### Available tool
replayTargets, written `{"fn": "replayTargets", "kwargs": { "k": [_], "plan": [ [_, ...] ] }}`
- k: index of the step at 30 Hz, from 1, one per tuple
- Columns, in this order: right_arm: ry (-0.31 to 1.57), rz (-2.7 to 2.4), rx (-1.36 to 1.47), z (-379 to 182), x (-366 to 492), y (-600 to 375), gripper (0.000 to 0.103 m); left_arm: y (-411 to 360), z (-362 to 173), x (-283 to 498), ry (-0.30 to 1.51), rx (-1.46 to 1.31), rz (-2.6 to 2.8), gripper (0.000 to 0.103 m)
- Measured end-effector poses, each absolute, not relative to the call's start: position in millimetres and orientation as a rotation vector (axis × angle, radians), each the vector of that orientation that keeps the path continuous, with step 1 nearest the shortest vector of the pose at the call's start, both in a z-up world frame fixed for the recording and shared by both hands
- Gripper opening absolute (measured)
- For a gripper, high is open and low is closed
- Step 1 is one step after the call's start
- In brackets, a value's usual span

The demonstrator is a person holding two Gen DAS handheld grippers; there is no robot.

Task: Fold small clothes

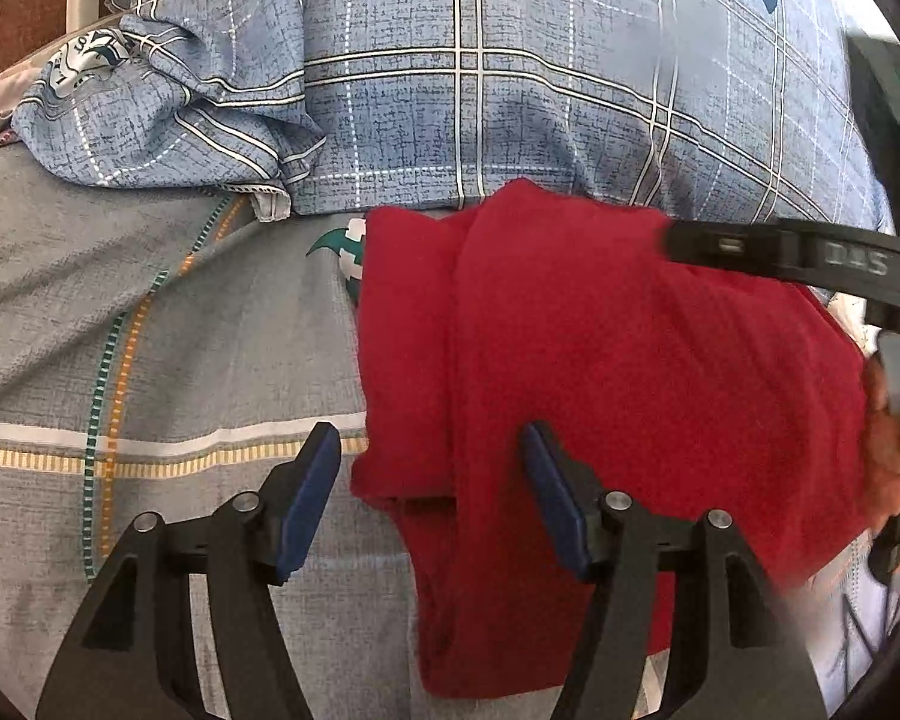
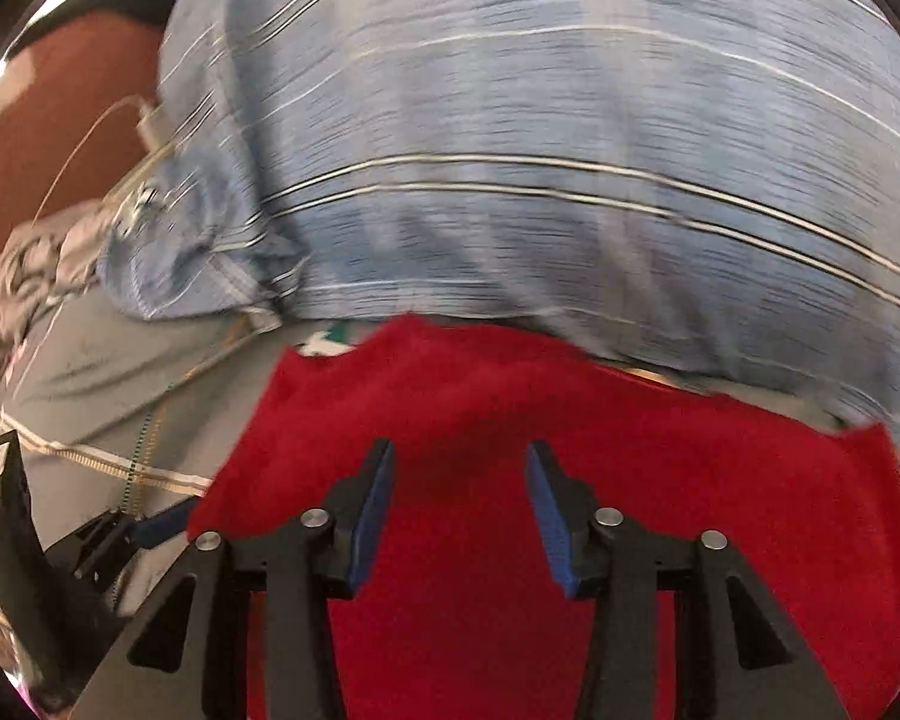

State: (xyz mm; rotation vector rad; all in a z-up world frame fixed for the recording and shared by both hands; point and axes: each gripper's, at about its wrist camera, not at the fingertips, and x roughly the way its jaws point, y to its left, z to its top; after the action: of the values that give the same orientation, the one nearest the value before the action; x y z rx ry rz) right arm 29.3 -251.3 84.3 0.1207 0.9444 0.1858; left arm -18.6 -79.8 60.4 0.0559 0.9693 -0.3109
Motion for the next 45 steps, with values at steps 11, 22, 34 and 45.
{"fn": "replayTargets", "kwargs": {
  "k": [11, 22, 34, 45],
  "plan": [
    [1.041, 0.197, 0.058, 44, 94, -208, 0.042, -69, 62, -14, 1.003, -0.008, -0.353, 0.065],
    [1.126, 0.163, 0.045, 40, 121, -188, 0.054, -55, 68, -15, 0.992, -0.052, -0.338, 0.065],
    [1.033, 0.178, 0.024, 50, 122, -178, 0.009, -55, 67, -14, 0.986, -0.063, -0.321, 0.065],
    [1.107, 0.263, 0.041, 57, 109, -175, 0.074, -53, 65, -11, 0.992, -0.070, -0.323, 0.065]
  ]
}}
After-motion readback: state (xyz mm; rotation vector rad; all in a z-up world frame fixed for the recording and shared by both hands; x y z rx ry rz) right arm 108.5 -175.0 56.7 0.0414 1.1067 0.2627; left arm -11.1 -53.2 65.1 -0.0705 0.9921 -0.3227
